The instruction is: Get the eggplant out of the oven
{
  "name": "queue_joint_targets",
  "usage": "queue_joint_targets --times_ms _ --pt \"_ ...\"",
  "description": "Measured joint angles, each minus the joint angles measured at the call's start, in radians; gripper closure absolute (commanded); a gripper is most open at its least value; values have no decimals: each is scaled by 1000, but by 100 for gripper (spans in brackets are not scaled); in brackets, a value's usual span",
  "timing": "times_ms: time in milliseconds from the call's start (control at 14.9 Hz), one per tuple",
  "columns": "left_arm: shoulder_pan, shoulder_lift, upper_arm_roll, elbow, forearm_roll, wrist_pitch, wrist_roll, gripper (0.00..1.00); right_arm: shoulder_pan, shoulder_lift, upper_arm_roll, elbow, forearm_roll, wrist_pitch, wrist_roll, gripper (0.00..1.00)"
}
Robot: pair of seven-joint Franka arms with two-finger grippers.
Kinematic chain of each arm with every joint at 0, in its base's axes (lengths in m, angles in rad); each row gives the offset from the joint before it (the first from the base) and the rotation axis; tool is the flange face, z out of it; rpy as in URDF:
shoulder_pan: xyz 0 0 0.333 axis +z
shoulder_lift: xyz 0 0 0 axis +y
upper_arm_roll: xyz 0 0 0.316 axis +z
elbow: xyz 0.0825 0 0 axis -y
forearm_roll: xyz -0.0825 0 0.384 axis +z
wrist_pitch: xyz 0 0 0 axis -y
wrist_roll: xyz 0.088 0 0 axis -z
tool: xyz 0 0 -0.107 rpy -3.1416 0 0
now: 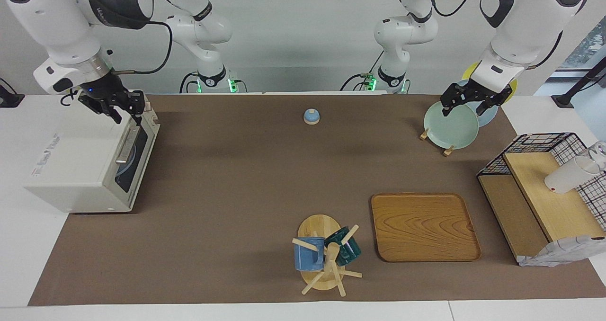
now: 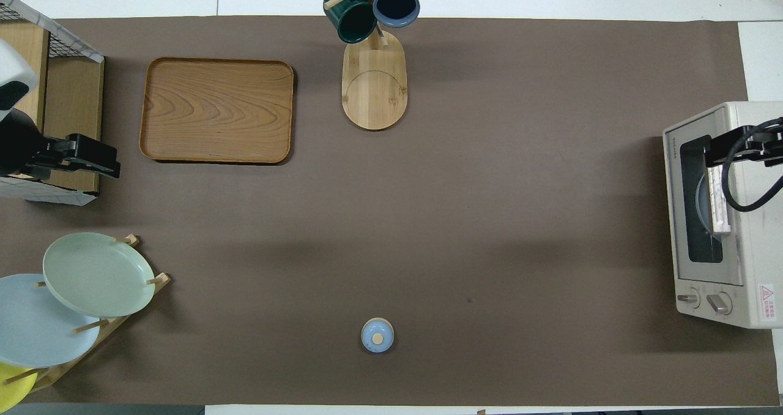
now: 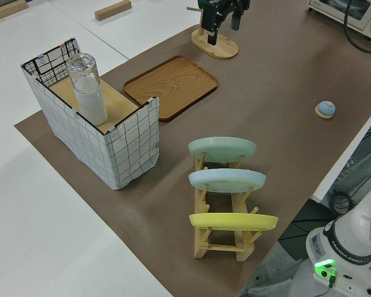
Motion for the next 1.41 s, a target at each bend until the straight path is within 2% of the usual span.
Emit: queue_joint_targets --times_ms 471,1412 --pt "0 0 0 0 0 0 0 0 -41 -1 -3 -202 -95 188 98 100" --pt "0 0 0 0 0 0 0 0 -25 -21 4 -300 -109 268 102 100"
